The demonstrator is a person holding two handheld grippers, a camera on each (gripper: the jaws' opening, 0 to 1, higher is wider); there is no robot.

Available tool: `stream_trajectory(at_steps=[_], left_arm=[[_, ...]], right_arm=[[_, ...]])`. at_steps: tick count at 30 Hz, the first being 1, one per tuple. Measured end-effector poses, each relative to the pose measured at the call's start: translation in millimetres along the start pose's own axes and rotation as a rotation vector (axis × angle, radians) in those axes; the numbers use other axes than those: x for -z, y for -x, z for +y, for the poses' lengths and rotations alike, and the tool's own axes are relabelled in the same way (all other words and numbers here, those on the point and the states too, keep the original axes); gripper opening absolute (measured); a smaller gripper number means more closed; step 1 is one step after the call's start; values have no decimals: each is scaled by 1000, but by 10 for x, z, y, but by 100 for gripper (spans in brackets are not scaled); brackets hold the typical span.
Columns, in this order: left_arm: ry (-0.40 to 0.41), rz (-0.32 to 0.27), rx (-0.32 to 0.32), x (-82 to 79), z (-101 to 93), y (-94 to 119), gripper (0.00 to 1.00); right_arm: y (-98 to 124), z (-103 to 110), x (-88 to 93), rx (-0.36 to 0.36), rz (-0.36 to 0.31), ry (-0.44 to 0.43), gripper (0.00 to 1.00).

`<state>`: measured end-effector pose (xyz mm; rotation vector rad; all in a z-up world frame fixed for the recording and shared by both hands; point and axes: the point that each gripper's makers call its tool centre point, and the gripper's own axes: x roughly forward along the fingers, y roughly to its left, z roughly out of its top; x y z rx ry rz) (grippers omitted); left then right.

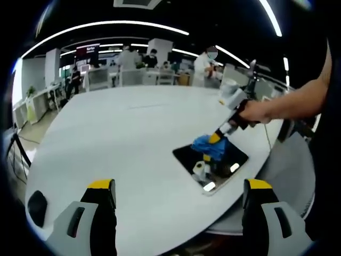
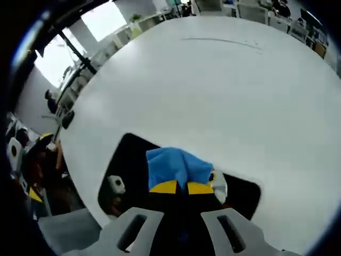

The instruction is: Wipe the mirror surface with the cleaning cloth until all visible marks leave the cleaned area.

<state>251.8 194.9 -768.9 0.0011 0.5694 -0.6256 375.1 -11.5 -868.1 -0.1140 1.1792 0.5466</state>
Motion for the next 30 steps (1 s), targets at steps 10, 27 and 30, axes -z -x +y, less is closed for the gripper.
stream_trajectory(at_steps=[10, 27, 30], left_arm=[[0, 0, -3, -7, 16, -38, 100], [-11, -9, 9, -61, -27, -87, 100], [-11, -10, 10, -61, -41, -85, 100]], right_arm=[[11, -17, 25, -11, -5, 14, 0], [153, -393, 168, 25, -11, -55, 0], [151, -389, 167, 30, -10, -54, 0]])
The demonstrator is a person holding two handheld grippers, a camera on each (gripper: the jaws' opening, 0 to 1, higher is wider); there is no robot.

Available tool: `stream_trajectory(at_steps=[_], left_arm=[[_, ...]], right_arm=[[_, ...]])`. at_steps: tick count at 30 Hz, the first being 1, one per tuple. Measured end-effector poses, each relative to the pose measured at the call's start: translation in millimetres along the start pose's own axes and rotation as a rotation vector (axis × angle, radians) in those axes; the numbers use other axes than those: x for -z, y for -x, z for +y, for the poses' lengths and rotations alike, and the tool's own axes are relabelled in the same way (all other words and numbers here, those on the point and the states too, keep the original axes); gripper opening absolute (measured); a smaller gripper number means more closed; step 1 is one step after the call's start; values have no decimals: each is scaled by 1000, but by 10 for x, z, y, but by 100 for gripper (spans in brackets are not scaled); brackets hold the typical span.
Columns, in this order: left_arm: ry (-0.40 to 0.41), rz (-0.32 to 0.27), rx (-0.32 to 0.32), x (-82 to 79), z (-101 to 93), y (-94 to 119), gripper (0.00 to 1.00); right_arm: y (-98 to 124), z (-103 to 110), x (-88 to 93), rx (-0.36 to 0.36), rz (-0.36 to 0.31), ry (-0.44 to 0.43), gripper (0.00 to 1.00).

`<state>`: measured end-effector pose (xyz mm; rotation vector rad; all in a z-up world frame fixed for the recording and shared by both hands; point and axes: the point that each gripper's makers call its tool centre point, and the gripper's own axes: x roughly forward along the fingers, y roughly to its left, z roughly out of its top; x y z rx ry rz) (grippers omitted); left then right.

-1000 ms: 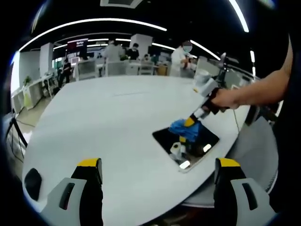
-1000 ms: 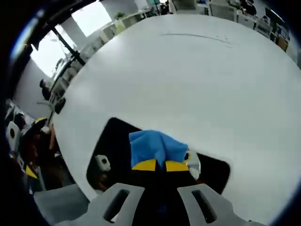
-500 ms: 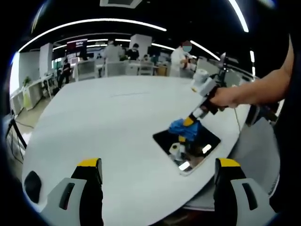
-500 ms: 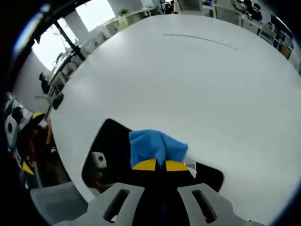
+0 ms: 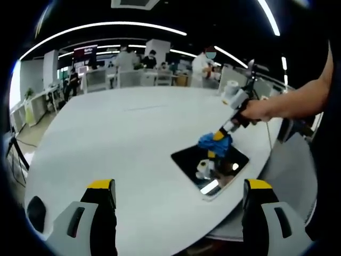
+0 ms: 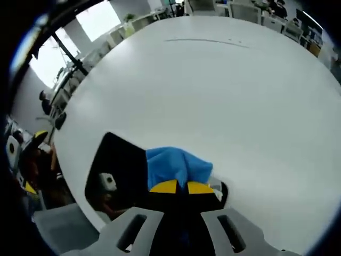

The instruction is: Wipe the mirror surface with the cleaning cloth until all visible marks leave the cleaned area.

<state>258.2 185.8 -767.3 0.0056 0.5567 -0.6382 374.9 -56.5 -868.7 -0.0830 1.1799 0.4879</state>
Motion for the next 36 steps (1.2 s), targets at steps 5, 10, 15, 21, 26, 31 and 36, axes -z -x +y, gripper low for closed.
stream_trajectory(at_steps=[5, 10, 15, 21, 26, 31, 36], left_arm=[[1, -1, -3, 4, -3, 15, 100], [-1, -9, -11, -22, 19, 37, 100], [0, -14, -17, -36, 36, 47, 100], [-4, -16, -12, -38, -7, 38, 100], [-9, -17, -8, -45, -38, 40, 100], [-13, -23, -12, -67, -35, 56, 100], [-17, -27, -14, -80, -50, 67, 100]], right_arm=[[3, -1, 4, 1, -9, -4, 0], [36, 35, 87, 9, -26, -11, 0], [97, 65, 241, -1, -28, -29, 0], [167, 135, 432, -20, -34, -58, 0], [211, 211, 567, -27, -27, -53, 0], [256, 281, 709, -35, -23, -48, 0], [305, 328, 856, -46, -16, -49, 0]])
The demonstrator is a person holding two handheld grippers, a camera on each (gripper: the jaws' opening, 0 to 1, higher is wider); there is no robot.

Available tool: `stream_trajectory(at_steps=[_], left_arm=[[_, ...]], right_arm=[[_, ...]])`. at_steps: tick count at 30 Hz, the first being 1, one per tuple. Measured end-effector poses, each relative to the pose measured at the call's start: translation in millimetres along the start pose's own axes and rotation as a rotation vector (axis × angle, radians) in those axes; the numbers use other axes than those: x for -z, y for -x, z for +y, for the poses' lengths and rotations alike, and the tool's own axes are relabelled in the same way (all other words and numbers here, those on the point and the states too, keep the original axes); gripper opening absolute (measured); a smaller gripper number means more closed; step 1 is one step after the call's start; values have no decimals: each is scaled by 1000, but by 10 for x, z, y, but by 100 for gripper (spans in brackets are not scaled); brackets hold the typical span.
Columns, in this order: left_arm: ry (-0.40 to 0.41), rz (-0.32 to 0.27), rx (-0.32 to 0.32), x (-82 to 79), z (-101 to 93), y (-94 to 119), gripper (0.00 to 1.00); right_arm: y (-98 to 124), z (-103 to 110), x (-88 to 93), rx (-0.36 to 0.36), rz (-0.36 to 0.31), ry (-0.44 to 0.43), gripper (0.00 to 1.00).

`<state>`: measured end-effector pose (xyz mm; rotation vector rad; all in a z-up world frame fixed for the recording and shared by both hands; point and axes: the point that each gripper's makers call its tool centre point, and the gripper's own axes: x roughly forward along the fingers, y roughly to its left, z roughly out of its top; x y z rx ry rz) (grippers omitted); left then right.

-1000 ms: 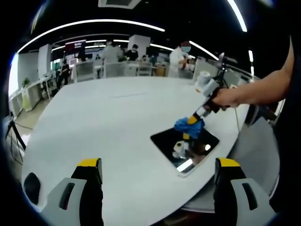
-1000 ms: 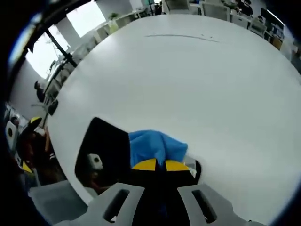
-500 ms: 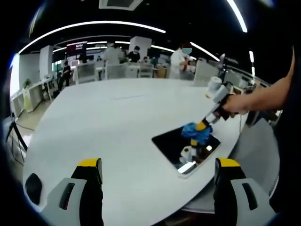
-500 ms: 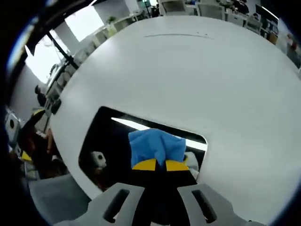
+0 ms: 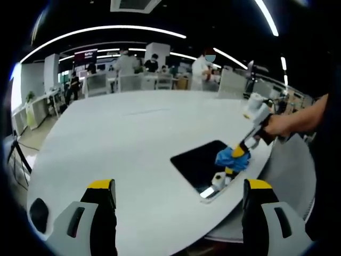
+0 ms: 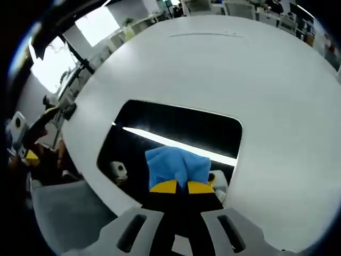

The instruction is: Wipe the mirror surface with the cleaning cloth until all visible marks leave the cleaned area.

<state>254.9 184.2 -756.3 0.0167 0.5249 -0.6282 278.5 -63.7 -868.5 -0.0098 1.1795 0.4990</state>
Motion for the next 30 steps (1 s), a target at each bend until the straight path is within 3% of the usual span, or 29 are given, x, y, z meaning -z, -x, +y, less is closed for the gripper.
stream_trajectory(at_steps=[9, 23, 30], left_arm=[[1, -1, -2, 24, -40, 26, 100], [0, -11, -4, -16, -78, 22, 100], [1, -11, -7, -19, -77, 31, 100]], right_arm=[[97, 102, 292, -25, 23, -12, 0], [108, 80, 304, -38, 30, -8, 0], [166, -65, 334, -24, 26, -23, 0]])
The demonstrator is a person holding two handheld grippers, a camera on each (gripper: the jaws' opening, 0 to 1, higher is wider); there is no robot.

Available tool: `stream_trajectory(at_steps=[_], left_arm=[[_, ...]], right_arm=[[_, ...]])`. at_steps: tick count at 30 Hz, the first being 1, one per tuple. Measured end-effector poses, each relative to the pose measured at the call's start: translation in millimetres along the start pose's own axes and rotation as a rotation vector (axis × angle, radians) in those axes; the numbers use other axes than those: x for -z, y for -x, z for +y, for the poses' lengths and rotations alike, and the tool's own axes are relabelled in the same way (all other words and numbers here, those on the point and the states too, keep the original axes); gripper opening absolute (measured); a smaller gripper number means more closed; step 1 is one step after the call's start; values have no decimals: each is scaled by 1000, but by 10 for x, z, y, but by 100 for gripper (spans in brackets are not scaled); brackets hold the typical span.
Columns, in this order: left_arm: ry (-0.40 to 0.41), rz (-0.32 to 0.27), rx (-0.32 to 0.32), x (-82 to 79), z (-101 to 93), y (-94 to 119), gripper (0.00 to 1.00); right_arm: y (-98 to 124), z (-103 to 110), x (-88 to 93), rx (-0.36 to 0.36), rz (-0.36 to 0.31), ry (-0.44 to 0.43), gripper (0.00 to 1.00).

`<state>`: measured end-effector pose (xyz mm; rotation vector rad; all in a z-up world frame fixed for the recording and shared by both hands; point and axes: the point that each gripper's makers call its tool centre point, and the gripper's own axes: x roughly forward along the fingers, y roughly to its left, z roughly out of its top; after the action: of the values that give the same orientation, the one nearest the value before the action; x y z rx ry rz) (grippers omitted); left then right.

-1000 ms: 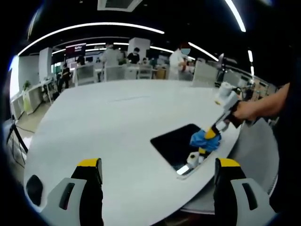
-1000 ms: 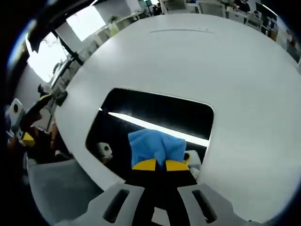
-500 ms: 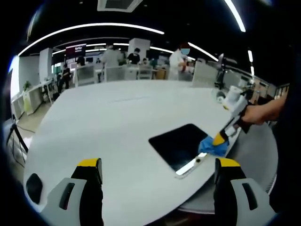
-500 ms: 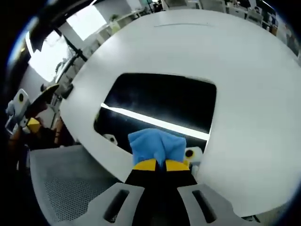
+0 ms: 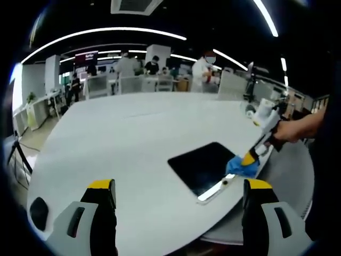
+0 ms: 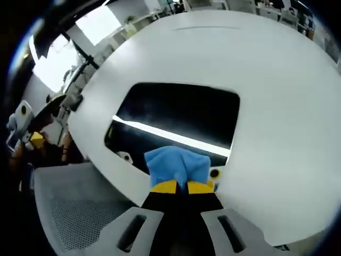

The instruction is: Wipe the mirror surface with the cleaning cloth until all visible marks leave the cleaned area.

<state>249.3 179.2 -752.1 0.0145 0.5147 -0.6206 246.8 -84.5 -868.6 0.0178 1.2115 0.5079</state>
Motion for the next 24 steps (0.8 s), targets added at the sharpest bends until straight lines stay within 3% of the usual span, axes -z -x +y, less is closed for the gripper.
stream_trajectory(at_steps=[9, 24], left_arm=[[3, 3, 1, 13, -11, -26, 100], [8, 5, 4, 13, 18, -57, 100]], right_arm=[[80, -189, 50, 31, 9, -44, 0], [49, -223, -37, 55, 17, -55, 0]])
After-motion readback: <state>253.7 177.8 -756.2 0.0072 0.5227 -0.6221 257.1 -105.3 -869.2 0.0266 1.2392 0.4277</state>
